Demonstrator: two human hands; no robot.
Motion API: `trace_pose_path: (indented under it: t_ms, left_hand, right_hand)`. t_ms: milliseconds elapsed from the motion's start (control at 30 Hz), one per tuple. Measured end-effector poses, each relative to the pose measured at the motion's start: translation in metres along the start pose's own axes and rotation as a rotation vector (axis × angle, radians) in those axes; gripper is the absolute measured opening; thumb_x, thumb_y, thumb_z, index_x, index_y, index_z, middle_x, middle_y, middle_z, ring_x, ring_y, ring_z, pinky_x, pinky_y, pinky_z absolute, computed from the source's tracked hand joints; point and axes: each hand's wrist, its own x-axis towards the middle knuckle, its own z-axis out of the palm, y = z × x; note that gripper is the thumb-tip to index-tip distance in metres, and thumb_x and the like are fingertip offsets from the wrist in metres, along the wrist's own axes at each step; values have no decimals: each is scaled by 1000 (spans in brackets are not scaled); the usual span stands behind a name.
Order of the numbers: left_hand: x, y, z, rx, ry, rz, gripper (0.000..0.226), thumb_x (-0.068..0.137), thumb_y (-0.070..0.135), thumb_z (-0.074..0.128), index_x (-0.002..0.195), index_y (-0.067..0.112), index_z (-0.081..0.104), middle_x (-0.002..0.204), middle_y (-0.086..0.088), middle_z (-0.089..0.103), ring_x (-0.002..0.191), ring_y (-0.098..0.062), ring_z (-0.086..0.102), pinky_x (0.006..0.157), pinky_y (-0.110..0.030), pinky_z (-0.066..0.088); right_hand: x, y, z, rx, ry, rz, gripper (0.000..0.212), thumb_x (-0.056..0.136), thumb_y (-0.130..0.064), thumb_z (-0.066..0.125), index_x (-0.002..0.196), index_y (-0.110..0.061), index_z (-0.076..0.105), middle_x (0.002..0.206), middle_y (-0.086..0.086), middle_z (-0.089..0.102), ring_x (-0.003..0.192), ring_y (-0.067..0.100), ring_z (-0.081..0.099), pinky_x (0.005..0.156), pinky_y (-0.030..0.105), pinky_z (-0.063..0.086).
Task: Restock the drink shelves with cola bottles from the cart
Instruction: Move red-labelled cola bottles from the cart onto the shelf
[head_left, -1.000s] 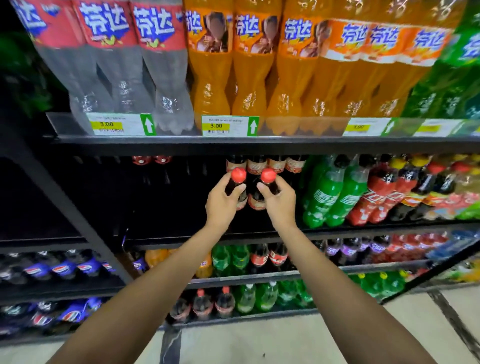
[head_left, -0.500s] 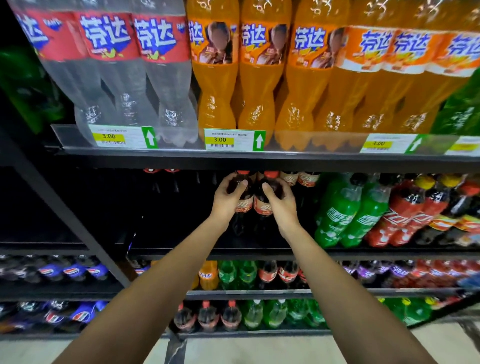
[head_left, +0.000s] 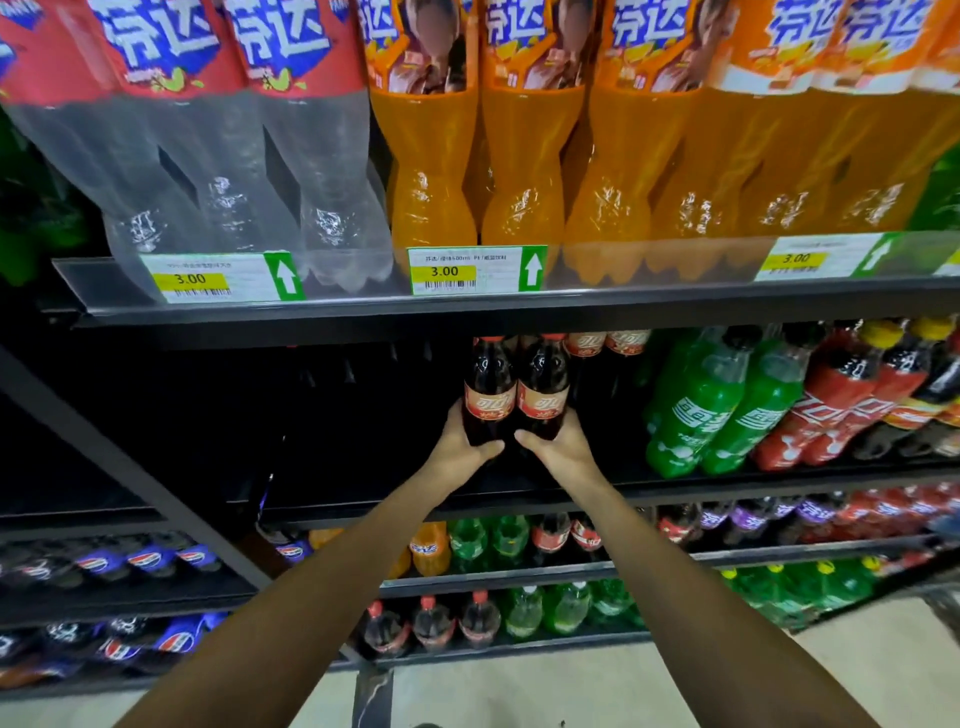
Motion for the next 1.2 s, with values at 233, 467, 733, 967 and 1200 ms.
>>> trace_pose_path:
  t_ms: [233,467,733,967,1200]
  left_hand:
    - [19,-20,7,176,47,-23,71,87,8,68,146,7,27,145,-11,43,135,-25,40,105,-26,32]
    - [21,-28,37,215,71,85,65,86,18,71,140,8,38,137,-7,51,125,-21,47,98,-23,35]
    - [31,-13,97,237,46,126,68,87,26,71,143,8,36,141,-9,48,130,-26,44,106,-43,39]
    - [40,-8,114,185,53,108,69,86,26,71,143,11,36,143,-7,45,133,-25,41,107,-46,39]
    - [40,-11,109,209,8,99,69,88,24,69,145,13,33,144,-6,41,132,-24,40,107,-42,38]
  right_hand:
    - [9,16,10,-59,117,25,59,83,-14,74,133,-9,43,119,-1,56,112,12,51,90,21,37]
    - [6,28,-12,-149,253,25,58,86,-24,72,135,-7,47,130,8,49,118,16,47,92,17,32]
    - [8,35,-54,-80,442,84,56,89,-21,69,138,-8,45,134,9,54,123,22,51,92,19,38]
    - [7,41,-58,-184,513,136,61,91,-18,66,142,-1,38,139,15,50,130,28,46,107,34,37]
    - [4,41,-52,-270,572,132,60,93,-21,63,142,1,36,139,19,49,130,31,45,103,35,37]
